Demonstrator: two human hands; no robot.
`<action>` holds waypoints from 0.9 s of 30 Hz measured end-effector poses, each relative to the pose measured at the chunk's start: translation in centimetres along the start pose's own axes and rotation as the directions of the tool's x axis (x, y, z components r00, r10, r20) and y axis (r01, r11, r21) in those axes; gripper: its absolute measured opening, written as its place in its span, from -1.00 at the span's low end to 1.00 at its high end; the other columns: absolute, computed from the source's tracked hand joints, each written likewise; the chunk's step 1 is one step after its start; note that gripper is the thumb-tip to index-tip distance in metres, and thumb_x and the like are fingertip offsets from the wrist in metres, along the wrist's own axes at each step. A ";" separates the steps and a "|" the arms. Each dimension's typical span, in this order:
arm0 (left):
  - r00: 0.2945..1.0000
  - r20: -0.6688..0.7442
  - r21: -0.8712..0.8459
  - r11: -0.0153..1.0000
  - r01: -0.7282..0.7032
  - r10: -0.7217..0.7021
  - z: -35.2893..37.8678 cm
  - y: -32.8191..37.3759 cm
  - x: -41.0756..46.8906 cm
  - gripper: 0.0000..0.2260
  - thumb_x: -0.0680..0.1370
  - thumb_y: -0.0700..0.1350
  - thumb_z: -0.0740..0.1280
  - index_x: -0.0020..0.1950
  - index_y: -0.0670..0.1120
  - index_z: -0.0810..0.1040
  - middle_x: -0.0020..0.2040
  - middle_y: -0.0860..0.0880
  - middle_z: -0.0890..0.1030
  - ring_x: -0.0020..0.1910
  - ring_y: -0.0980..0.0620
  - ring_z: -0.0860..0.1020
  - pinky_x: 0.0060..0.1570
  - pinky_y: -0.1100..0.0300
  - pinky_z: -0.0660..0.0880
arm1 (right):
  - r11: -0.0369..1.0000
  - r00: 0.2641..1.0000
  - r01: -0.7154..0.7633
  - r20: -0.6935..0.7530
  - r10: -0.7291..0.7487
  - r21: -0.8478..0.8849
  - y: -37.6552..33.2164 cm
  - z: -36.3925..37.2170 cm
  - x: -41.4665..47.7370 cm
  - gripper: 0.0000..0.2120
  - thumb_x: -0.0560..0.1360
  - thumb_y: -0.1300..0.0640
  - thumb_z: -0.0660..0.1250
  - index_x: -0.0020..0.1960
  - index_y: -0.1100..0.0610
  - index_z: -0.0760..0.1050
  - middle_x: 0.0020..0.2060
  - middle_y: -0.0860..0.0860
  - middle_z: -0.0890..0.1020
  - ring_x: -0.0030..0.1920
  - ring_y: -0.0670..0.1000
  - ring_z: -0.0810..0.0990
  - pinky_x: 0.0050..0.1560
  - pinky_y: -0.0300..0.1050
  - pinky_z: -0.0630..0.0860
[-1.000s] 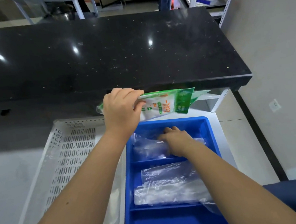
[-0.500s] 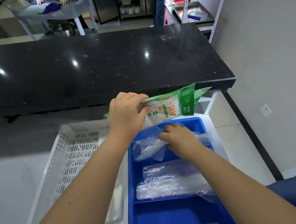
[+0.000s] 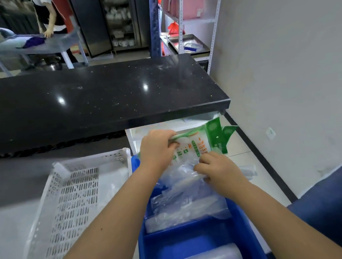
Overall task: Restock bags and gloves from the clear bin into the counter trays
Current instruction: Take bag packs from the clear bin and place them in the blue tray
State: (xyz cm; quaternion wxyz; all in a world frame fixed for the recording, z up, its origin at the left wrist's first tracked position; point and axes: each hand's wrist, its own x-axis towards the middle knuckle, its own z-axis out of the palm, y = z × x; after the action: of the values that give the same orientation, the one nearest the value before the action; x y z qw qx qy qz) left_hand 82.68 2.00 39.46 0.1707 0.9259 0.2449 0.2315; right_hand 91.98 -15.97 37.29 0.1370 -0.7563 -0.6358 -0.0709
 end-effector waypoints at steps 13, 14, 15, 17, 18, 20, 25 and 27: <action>0.984 0.081 0.001 0.987 0.160 -0.159 0.2 -5.4 -0.7 -0.89 0.44 0.05 0.47 -0.13 0.06 0.61 -0.25 0.10 0.58 -0.18 0.01 0.49 -0.21 0.10 0.46 | 0.999 0.999 -0.033 0.009 0.033 0.017 -0.6 1.5 1.1 -0.68 0.10 0.37 0.54 -0.21 0.19 0.56 -0.30 0.09 0.56 -0.32 0.15 0.49 -0.41 -0.04 0.46; 0.983 0.102 0.013 0.988 0.152 -0.153 0.4 -5.5 -0.7 -0.89 0.44 0.05 0.46 -0.11 0.06 0.61 -0.24 0.09 0.58 -0.16 0.00 0.50 -0.19 0.09 0.45 | 0.999 0.999 -0.039 0.010 0.039 0.016 -0.6 1.6 1.4 -0.69 0.11 0.38 0.53 -0.21 0.19 0.56 -0.31 0.09 0.56 -0.31 0.15 0.49 -0.40 -0.04 0.46; 0.984 0.119 0.044 0.991 0.130 -0.135 0.6 -5.6 -0.6 -0.87 0.45 0.07 0.44 -0.09 0.05 0.61 -0.22 0.09 0.59 -0.14 -0.01 0.49 -0.17 0.09 0.43 | 0.999 0.999 -0.044 0.011 0.043 0.012 -0.6 1.7 1.6 -0.70 0.11 0.40 0.52 -0.21 0.19 0.56 -0.31 0.09 0.56 -0.32 0.15 0.49 -0.40 -0.04 0.46; 0.986 0.149 0.162 0.985 0.055 -0.080 1.3 -5.7 -0.7 -0.82 0.47 0.13 0.40 -0.10 0.04 0.58 -0.22 0.09 0.56 -0.10 -0.01 0.46 -0.15 0.09 0.33 | 0.999 0.998 -0.053 0.016 0.053 -0.002 -0.5 2.0 2.1 -0.69 0.09 0.43 0.49 -0.22 0.19 0.57 -0.33 0.09 0.55 -0.32 0.14 0.48 -0.41 -0.03 0.45; 0.985 0.159 0.222 0.975 0.024 -0.061 1.7 -5.8 -0.8 -0.79 0.48 0.16 0.37 -0.14 0.03 0.54 -0.22 0.10 0.52 -0.09 -0.01 0.44 -0.13 0.09 0.29 | 0.998 0.998 -0.057 0.021 0.057 -0.009 -0.4 2.1 2.3 -0.69 0.09 0.44 0.48 -0.22 0.19 0.57 -0.33 0.08 0.55 -0.32 0.14 0.48 -0.41 -0.02 0.46; 0.987 0.153 0.312 0.950 0.001 -0.052 2.5 -6.2 -1.0 -0.71 0.49 0.24 0.30 -0.17 0.04 0.47 -0.20 0.10 0.47 -0.08 0.00 0.42 -0.03 0.07 0.26 | 0.998 0.997 -0.061 0.036 0.062 -0.012 0.0 2.5 2.5 -0.72 0.13 0.42 0.47 -0.21 0.19 0.57 -0.31 0.08 0.55 -0.30 0.14 0.48 -0.39 -0.01 0.47; 0.992 0.083 0.371 0.927 0.054 -0.091 2.0 -7.2 -0.2 -0.61 0.47 0.34 0.22 0.01 0.06 0.53 -0.04 0.09 0.55 0.01 0.00 0.44 0.04 0.03 0.26 | 0.997 0.996 -0.061 0.062 0.064 -0.037 1.1 3.6 3.7 -0.73 0.14 0.43 0.42 -0.22 0.18 0.55 -0.31 0.08 0.54 -0.31 0.16 0.46 -0.39 -0.04 0.41; 0.994 0.008 0.297 0.950 0.098 -0.105 1.0 -7.3 0.1 -0.63 0.47 0.29 0.27 0.06 0.05 0.56 0.00 0.07 0.60 0.05 -0.02 0.48 0.04 0.03 0.28 | 0.998 0.996 -0.045 0.072 0.048 -0.036 1.2 4.0 4.8 -0.72 0.12 0.44 0.41 -0.23 0.19 0.54 -0.32 0.10 0.53 -0.32 0.17 0.46 -0.40 -0.01 0.43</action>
State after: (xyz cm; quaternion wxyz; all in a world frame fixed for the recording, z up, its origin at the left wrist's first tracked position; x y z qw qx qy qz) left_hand 80.58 7.83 35.55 0.0445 0.9299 0.3220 0.1719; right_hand 93.72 -10.43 34.71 0.1023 -0.7751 -0.6214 -0.0510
